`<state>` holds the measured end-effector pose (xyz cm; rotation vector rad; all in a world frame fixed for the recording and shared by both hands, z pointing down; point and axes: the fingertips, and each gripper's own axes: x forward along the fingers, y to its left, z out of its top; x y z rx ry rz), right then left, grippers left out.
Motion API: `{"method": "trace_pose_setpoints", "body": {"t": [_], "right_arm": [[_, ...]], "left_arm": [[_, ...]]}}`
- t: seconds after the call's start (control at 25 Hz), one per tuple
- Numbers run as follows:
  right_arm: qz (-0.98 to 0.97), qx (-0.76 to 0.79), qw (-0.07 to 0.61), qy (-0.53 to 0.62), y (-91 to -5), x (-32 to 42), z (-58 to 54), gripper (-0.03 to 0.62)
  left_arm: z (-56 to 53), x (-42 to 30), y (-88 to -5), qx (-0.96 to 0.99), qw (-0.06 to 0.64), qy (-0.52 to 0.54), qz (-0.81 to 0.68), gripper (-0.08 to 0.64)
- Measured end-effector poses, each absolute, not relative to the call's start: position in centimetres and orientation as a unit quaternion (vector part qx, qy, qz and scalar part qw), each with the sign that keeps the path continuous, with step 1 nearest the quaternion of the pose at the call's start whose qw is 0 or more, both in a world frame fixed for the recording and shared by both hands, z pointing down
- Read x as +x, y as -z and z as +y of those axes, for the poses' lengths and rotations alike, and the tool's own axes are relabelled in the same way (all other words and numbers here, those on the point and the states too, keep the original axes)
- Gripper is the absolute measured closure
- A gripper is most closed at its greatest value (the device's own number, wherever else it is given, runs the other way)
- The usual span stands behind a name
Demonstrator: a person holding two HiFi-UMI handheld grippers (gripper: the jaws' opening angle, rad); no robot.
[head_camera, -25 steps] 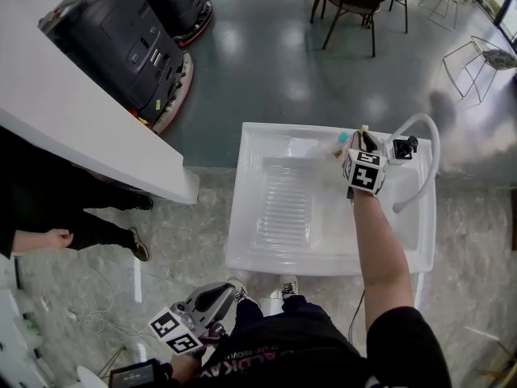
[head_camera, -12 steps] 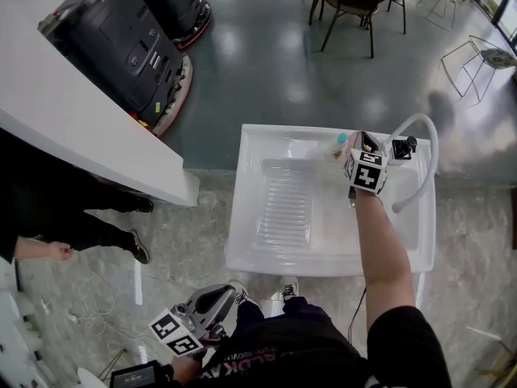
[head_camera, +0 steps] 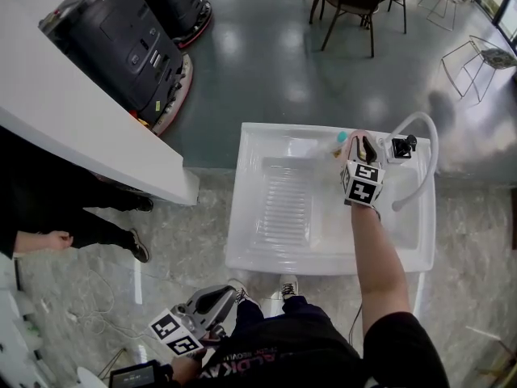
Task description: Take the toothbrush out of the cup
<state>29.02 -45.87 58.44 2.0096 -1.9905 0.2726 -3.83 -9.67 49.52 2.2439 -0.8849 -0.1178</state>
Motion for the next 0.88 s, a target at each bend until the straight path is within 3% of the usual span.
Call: {"method": "trace_pose_setpoints", "body": {"t": [0.88], "right_arm": [[-0.693,0.697,0.168,-0.072,-59.2,28.8,-43.2,0.528]], "left_arm": [[-8.9,-3.4,-49.4,0.87,0.354,0.046,-0.34,0.552]]}}
